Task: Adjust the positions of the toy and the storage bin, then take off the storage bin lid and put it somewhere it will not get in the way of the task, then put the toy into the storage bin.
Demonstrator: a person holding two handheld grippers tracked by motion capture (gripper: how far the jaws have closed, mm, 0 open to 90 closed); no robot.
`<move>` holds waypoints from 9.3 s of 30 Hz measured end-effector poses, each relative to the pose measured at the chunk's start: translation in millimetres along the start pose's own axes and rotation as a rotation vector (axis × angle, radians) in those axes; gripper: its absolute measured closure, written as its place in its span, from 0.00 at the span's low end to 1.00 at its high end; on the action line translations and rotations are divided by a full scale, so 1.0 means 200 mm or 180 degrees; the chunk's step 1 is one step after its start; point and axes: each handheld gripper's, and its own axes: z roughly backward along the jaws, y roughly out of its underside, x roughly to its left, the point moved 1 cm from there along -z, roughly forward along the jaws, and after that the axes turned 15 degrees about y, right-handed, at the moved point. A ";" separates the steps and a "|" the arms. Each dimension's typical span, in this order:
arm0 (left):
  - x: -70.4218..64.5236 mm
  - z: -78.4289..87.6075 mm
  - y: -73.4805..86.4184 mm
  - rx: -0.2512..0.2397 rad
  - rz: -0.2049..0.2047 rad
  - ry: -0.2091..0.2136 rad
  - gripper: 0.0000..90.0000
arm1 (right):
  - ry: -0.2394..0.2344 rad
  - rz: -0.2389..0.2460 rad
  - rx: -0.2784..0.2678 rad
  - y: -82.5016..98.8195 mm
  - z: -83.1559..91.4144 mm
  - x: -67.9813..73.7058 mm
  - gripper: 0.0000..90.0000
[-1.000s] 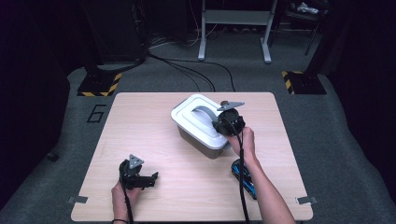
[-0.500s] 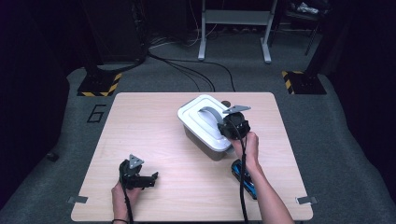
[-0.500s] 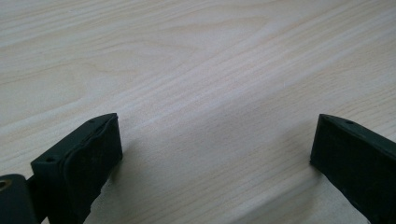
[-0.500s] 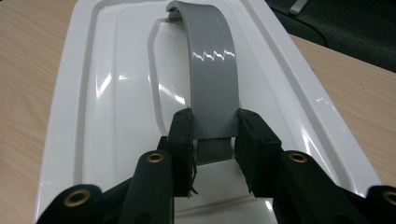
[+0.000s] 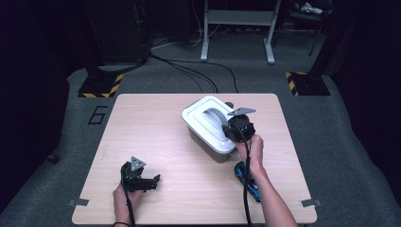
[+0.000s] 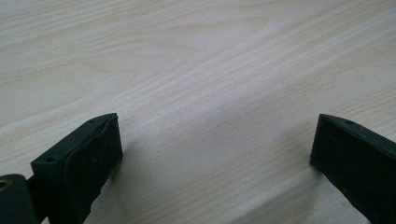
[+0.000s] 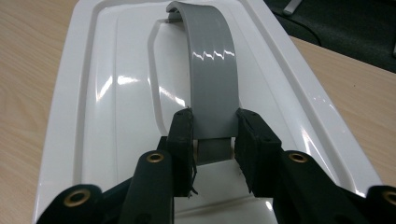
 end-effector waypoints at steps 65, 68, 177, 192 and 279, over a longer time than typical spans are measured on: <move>0.00 0.00 0.00 0.0010 0.0005 0.0005 0.02 | -0.0286 0.0151 -0.0115 -0.30 -0.03 -0.04 0.74; 0.00 0.00 0.00 0.0010 0.0006 0.0004 0.02 | -0.0272 0.0148 -0.0140 -0.31 -0.01 -0.05 0.74; 0.00 0.00 0.00 0.0010 0.0005 0.0005 0.02 | 0.1112 -0.1111 0.0433 0.39 -0.28 -0.77 0.74; 0.00 0.00 0.00 0.0008 0.0003 0.0003 0.03 | 0.0989 -0.1069 0.0607 0.47 -0.39 -0.72 0.74; 0.00 0.00 0.00 0.0022 -0.0007 0.0021 0.03 | -0.0361 0.0110 0.0866 0.64 -0.05 -0.07 0.25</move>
